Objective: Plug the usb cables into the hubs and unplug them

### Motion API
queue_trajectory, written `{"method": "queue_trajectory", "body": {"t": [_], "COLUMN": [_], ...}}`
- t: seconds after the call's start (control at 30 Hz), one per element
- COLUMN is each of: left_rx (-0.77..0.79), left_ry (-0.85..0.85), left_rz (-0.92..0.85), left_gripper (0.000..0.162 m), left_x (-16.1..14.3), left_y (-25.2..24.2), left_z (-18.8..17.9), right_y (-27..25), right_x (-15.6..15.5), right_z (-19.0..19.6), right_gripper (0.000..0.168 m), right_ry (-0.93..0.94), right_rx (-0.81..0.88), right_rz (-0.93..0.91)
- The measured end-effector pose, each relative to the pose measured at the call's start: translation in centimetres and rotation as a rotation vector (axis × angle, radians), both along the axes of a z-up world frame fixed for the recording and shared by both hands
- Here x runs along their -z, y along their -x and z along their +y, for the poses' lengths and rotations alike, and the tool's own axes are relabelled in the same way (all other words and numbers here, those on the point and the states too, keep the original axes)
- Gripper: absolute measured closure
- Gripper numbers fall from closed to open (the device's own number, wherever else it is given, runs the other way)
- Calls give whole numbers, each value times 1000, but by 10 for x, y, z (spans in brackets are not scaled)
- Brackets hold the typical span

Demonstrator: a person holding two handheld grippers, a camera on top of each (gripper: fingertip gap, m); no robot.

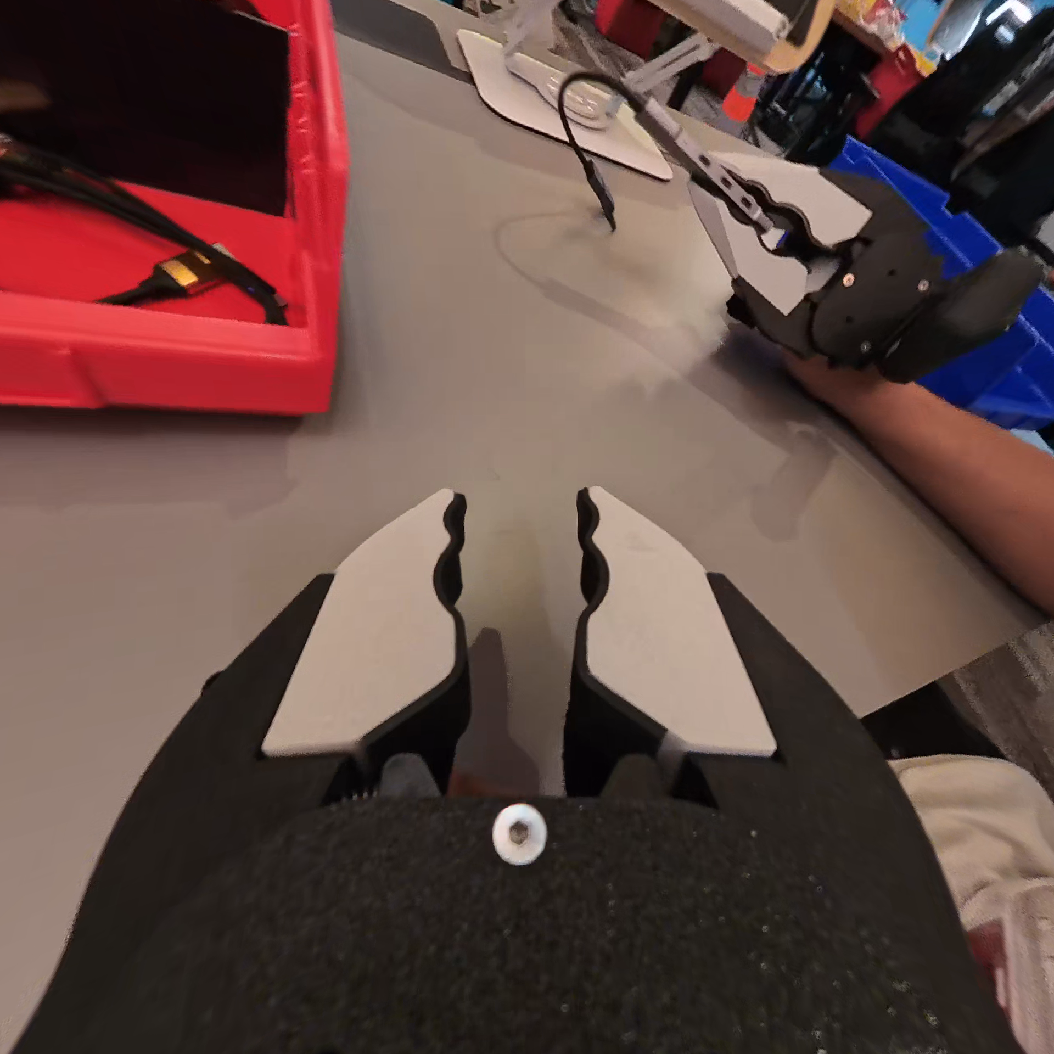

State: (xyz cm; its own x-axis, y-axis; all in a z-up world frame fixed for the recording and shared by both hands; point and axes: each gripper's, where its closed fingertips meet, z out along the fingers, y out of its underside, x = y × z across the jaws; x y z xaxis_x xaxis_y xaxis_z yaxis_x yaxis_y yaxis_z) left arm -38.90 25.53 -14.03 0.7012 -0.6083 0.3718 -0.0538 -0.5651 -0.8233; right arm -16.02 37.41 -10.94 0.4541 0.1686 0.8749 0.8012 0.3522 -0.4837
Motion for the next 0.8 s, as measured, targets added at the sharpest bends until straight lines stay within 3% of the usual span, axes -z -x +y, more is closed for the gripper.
{"method": "queue_trajectory", "body": {"t": [0.17, 0.37, 0.53, 0.8], "left_rx": [-25, 39, 235, 649], "left_ry": [-75, -129, -178, -185], "left_rz": [118, 143, 575, 869], "left_gripper": [123, 129, 129, 124], "left_x": [1, -35, -38, 5], "left_y": [14, 24, 47, 36], "left_z": [10, 31, 98, 172], "right_y": [7, -4, -5, -6], "right_x": [5, -2, 0, 5], "right_z": [-1, 3, 3, 6], "right_gripper": [161, 161, 161, 161], "right_ry": [1, 45, 55, 88], "right_rx": [-12, -3, -1, 4], "right_rz": [-39, 71, 66, 67]}}
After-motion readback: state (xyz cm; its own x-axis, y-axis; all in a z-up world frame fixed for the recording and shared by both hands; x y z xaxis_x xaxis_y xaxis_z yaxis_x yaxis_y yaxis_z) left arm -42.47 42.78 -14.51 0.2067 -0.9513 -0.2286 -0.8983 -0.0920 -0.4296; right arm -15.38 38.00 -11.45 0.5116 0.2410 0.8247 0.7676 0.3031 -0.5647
